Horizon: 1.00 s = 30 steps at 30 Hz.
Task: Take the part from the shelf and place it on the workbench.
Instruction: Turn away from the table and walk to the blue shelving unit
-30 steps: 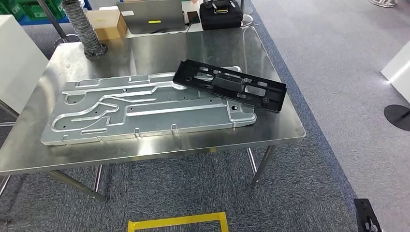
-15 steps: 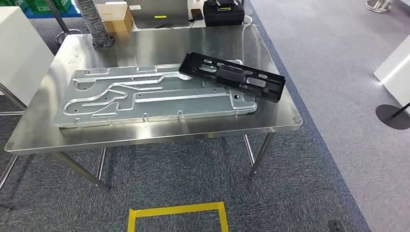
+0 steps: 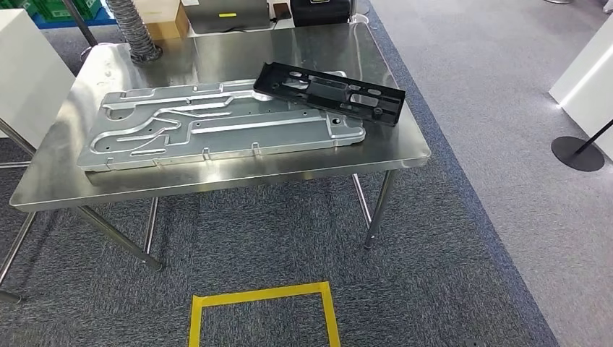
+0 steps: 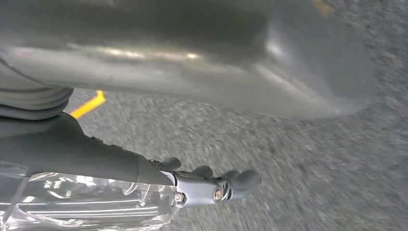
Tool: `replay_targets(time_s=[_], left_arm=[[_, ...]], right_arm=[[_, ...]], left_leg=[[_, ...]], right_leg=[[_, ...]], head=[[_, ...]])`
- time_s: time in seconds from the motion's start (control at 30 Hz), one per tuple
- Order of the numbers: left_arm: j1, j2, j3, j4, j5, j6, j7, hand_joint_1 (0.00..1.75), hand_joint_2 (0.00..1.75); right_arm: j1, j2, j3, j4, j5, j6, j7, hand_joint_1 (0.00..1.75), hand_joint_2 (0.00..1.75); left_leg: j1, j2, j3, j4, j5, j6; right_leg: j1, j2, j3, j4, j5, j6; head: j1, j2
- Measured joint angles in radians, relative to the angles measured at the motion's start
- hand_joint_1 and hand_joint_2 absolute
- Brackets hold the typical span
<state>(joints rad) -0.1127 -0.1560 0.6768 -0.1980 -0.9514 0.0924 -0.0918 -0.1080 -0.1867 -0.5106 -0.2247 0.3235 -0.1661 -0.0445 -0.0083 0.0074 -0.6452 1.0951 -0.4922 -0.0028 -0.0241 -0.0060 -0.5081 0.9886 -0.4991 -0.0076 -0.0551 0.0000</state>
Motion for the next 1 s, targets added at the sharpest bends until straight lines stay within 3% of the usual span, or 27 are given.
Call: replay_targets(time_s=[0.07,0.1,0.13,0.17,0.23,0.3,0.37,0.43,0.47,0.57,0.6,0.63,0.67,0.73,0.8,0.83,0.93,0.97,1.0], left_arm=[[0.000,0.000,0.000,0.000,-0.003,0.000,0.000,0.00,0.00],[0.000,0.000,0.000,0.000,-0.004,0.000,0.000,0.00,0.00],[0.000,0.000,0.000,0.000,-0.004,0.000,0.000,0.00,0.00],[0.000,0.000,0.000,0.000,-0.005,-0.001,0.000,0.00,0.00],[-0.002,0.000,0.000,0.000,-0.007,-0.002,0.000,0.00,0.00],[-0.007,0.001,0.000,0.000,-0.009,-0.003,0.000,0.00,0.00],[-0.009,0.001,0.000,0.000,-0.010,-0.003,-0.001,0.00,0.00],[-0.009,0.001,0.000,0.000,-0.010,-0.004,-0.001,0.00,0.00],[-0.010,0.002,-0.001,0.000,-0.010,-0.005,-0.002,0.00,0.00],[-0.009,0.002,-0.001,0.000,-0.010,-0.009,-0.004,0.00,0.00],[-0.009,0.002,-0.001,0.000,-0.011,-0.009,-0.005,0.00,0.00],[-0.008,0.002,-0.001,0.000,-0.011,-0.009,-0.006,0.00,0.00],[-0.007,0.002,-0.001,0.000,-0.012,-0.009,-0.006,0.00,0.00],[-0.005,0.002,-0.002,0.000,-0.012,-0.009,-0.006,0.00,0.00],[-0.003,0.002,-0.002,0.000,-0.012,-0.009,-0.005,0.00,0.00],[-0.002,0.002,-0.002,0.000,-0.012,-0.008,-0.004,0.00,0.00],[0.000,0.002,-0.002,0.000,-0.012,-0.004,-0.004,0.00,0.00],[0.001,0.003,-0.002,0.000,-0.012,-0.004,-0.004,0.00,0.00],[0.003,0.003,-0.002,0.000,-0.012,-0.003,-0.004,0.00,0.00]], right_arm=[[0.007,0.010,-0.004,0.001,-0.001,0.004,0.000,0.00,0.00],[0.010,0.015,-0.006,0.002,-0.001,0.004,-0.001,0.00,0.00],[0.013,0.020,-0.007,0.003,0.000,0.005,-0.001,0.00,0.00],[0.015,0.024,-0.008,0.004,0.001,0.006,-0.001,0.00,0.00],[0.019,0.034,-0.009,0.006,0.005,0.007,0.000,0.00,0.00],[0.020,0.044,-0.009,0.007,0.012,0.010,0.003,0.00,0.00],[0.021,0.053,-0.009,0.008,0.019,0.016,0.009,0.00,0.00],[0.024,0.060,-0.009,0.011,0.024,0.020,0.017,0.00,0.00],[0.026,0.063,-0.009,0.012,0.026,0.021,0.021,0.00,0.00],[0.030,0.070,-0.009,0.016,0.033,0.030,0.039,0.00,0.00],[0.032,0.073,-0.009,0.016,0.034,0.035,0.044,0.00,0.00],[0.035,0.076,-0.009,0.017,0.035,0.039,0.047,0.00,0.00],[0.038,0.080,-0.009,0.019,0.036,0.042,0.051,0.00,0.00],[0.042,0.088,-0.008,0.021,0.040,0.047,0.062,0.00,0.00],[0.042,0.095,-0.008,0.022,0.047,0.055,0.079,0.00,0.00],[0.041,0.099,-0.008,0.022,0.050,0.058,0.087,0.00,0.00],[0.043,0.114,-0.006,0.025,0.055,0.063,0.106,0.00,0.00],[0.043,0.119,-0.005,0.026,0.056,0.066,0.111,0.00,0.00],[0.043,0.124,-0.004,0.027,0.058,0.069,0.116,0.00,0.00]], left_leg=[[0.005,0.000,-0.031,0.125,-0.091,-0.009],[0.007,0.000,-0.036,0.175,-0.110,-0.012],[0.009,0.000,-0.028,0.198,-0.106,-0.014],[0.010,0.000,-0.002,0.183,-0.083,-0.013],[0.010,-0.001,0.099,0.056,-0.037,-0.006],[0.006,-0.003,0.189,-0.086,-0.035,0.007],[0.001,-0.004,0.208,-0.133,-0.042,0.019],[0.003,-0.001,0.195,-0.136,-0.024,0.034],[0.004,0.001,0.186,-0.139,-0.013,0.044],[0.001,0.004,0.146,-0.138,0.020,0.058],[0.000,0.005,0.131,-0.135,0.030,0.059],[-0.001,0.005,0.116,-0.131,0.039,0.058],[-0.001,0.005,0.100,-0.125,0.047,0.056],[-0.001,0.005,0.068,-0.108,0.060,0.051],[-0.004,0.006,0.045,-0.089,0.069,0.042],[-0.004,0.006,0.039,-0.083,0.074,0.037],[-0.003,0.006,0.031,-0.077,0.083,0.019],[-0.002,0.004,0.024,-0.062,0.062,0.013],[0.000,0.002,0.012,-0.029,0.024,0.007]], right_leg=[[0.002,-0.001,-0.027,0.002,0.021,-0.004],[0.002,-0.001,-0.042,0.004,0.031,-0.004],[0.002,-0.001,-0.057,0.006,0.040,-0.002],[0.002,-0.001,-0.070,0.008,0.049,0.000],[0.003,0.000,-0.091,0.011,0.066,0.006],[0.004,0.001,-0.102,0.011,0.084,0.016],[0.004,0.002,-0.105,0.008,0.101,0.029],[0.002,0.002,-0.111,0.013,0.097,0.041],[0.001,0.003,-0.120,0.034,0.069,0.045],[0.001,0.005,-0.171,0.201,-0.075,0.050],[0.001,0.005,-0.182,0.259,-0.098,0.051],[0.002,0.005,-0.180,0.293,-0.096,0.052],[0.001,0.005,-0.161,0.294,-0.074,0.052],[0.001,0.004,-0.073,0.195,-0.022,0.048],[0.006,0.004,0.022,0.055,-0.026,0.039],[0.009,0.004,0.046,0.014,-0.037,0.034],[0.010,0.002,0.044,-0.009,-0.030,0.015],[0.007,0.000,0.036,-0.011,-0.021,0.007],[0.005,-0.002,0.025,-0.013,-0.010,0.001]], head=[[0.000,0.000],[0.000,0.000],[0.000,0.000],[0.000,0.000],[0.000,0.000],[0.000,0.000],[0.000,0.000],[0.000,0.000],[0.000,0.000],[0.000,0.000],[0.000,0.000],[0.000,0.000],[0.000,0.000],[0.000,0.000],[0.000,0.000],[0.000,0.000],[0.000,0.000],[0.000,0.000],[0.000,0.000]])
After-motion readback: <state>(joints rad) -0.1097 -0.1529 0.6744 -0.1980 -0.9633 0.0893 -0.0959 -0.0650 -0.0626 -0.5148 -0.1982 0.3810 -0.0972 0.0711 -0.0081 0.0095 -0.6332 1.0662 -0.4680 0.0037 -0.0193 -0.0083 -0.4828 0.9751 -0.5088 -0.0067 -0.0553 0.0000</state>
